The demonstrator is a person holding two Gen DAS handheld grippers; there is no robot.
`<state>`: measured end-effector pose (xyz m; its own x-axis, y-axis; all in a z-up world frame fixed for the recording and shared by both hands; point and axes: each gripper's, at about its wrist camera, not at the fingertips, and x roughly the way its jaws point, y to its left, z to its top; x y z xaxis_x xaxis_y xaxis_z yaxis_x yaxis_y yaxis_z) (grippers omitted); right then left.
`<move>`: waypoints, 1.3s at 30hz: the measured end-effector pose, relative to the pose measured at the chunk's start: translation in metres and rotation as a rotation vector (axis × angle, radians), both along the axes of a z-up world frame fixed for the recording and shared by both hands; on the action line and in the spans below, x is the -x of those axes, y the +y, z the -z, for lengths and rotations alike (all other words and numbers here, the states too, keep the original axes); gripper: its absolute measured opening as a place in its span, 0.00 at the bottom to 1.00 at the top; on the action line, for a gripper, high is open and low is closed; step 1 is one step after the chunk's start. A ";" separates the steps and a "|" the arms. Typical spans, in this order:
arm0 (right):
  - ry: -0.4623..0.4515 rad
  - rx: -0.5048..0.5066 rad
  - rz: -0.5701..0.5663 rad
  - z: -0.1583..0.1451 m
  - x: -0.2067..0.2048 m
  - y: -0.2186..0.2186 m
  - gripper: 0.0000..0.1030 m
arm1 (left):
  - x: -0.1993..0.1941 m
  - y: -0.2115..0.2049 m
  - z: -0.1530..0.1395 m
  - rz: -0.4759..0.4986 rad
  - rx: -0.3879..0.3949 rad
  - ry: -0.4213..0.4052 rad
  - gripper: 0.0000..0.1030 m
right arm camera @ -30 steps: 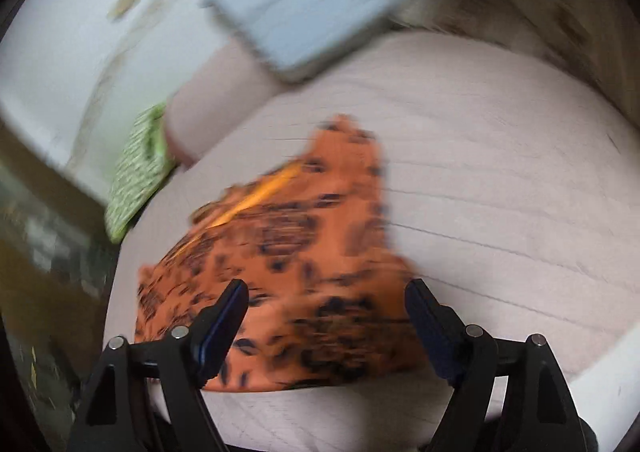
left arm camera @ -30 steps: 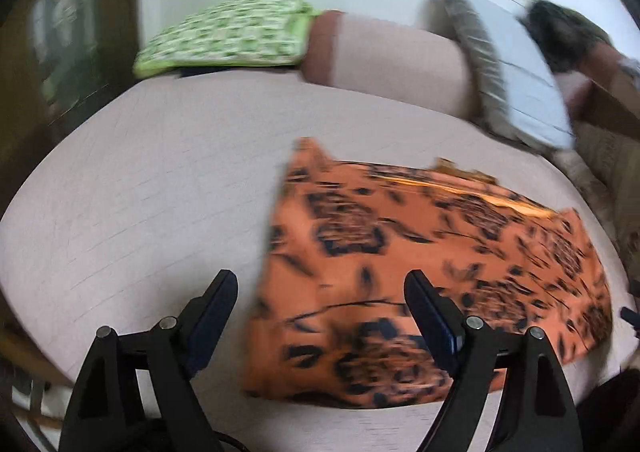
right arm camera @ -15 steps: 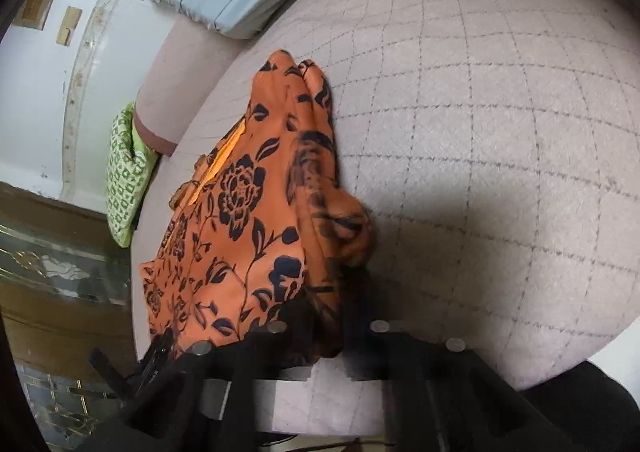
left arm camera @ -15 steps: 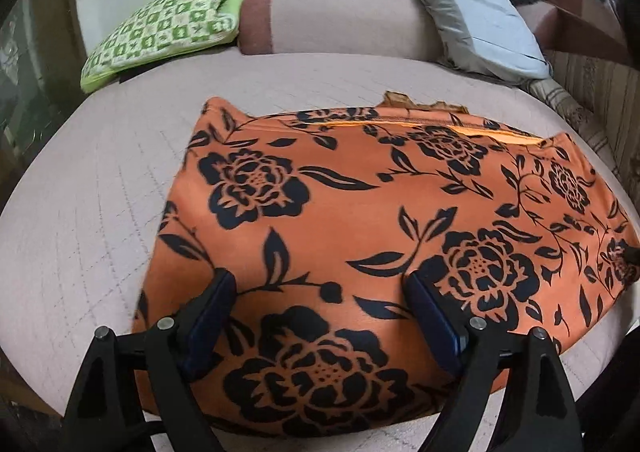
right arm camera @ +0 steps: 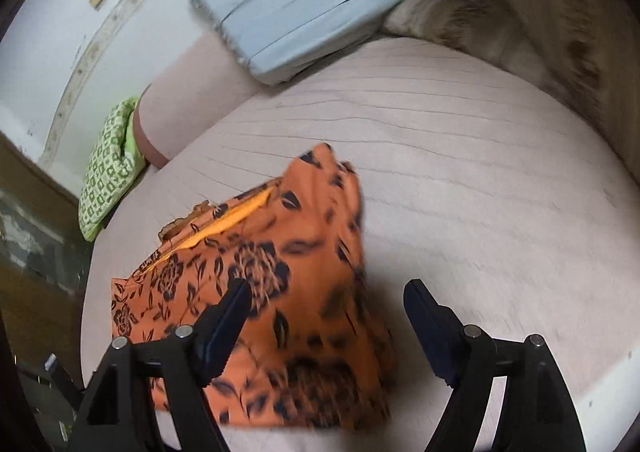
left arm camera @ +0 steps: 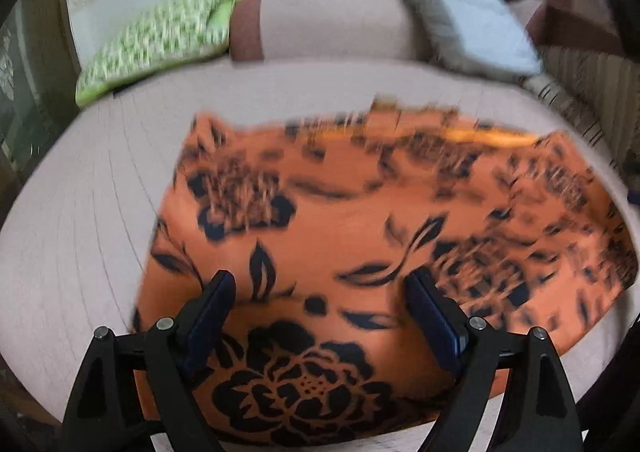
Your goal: Fold small clothes
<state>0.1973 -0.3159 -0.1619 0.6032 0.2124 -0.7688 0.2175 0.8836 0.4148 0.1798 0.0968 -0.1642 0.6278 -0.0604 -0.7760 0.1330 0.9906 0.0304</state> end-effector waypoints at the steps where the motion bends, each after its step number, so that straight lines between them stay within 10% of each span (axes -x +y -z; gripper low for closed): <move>1: 0.030 0.033 -0.018 0.014 -0.014 0.000 0.70 | 0.000 0.004 0.001 -0.009 0.026 -0.008 0.87; 3: 0.174 -0.026 0.025 0.052 -0.030 -0.013 0.14 | -0.002 0.008 0.000 -0.018 0.044 -0.005 0.87; 4: 0.162 -0.113 0.075 0.061 -0.027 -0.023 0.13 | -0.002 0.008 0.000 -0.016 0.040 -0.007 0.87; 11: 0.049 -0.092 0.100 0.013 -0.018 -0.026 0.21 | -0.001 0.003 0.000 -0.020 0.021 -0.025 0.87; 13: 0.014 -0.015 0.107 0.002 -0.025 -0.022 0.53 | -0.002 0.004 0.001 -0.025 0.024 -0.024 0.87; 15: -0.039 0.009 0.050 -0.007 -0.036 -0.008 0.63 | -0.003 0.004 0.002 -0.026 0.024 -0.026 0.87; 20: -0.032 -0.142 -0.194 0.013 -0.087 0.021 0.61 | -0.005 0.005 0.003 -0.031 0.028 -0.025 0.89; 24: 0.046 -0.372 0.084 0.066 -0.098 -0.039 0.27 | -0.006 0.005 0.003 -0.031 0.036 -0.022 0.89; 27: 0.029 -0.441 0.095 0.055 -0.093 -0.042 0.34 | -0.007 0.006 0.003 -0.033 0.035 -0.022 0.90; 30: -0.010 -0.353 0.027 0.050 -0.099 -0.037 0.69 | -0.006 0.005 0.003 -0.035 0.033 -0.025 0.90; 34: 0.017 -0.521 0.169 0.061 -0.095 -0.060 0.65 | -0.004 0.006 0.003 -0.029 0.034 -0.029 0.90; 39: -0.027 -0.398 0.077 0.020 -0.055 -0.037 0.66 | -0.002 0.005 0.003 -0.032 0.030 -0.032 0.90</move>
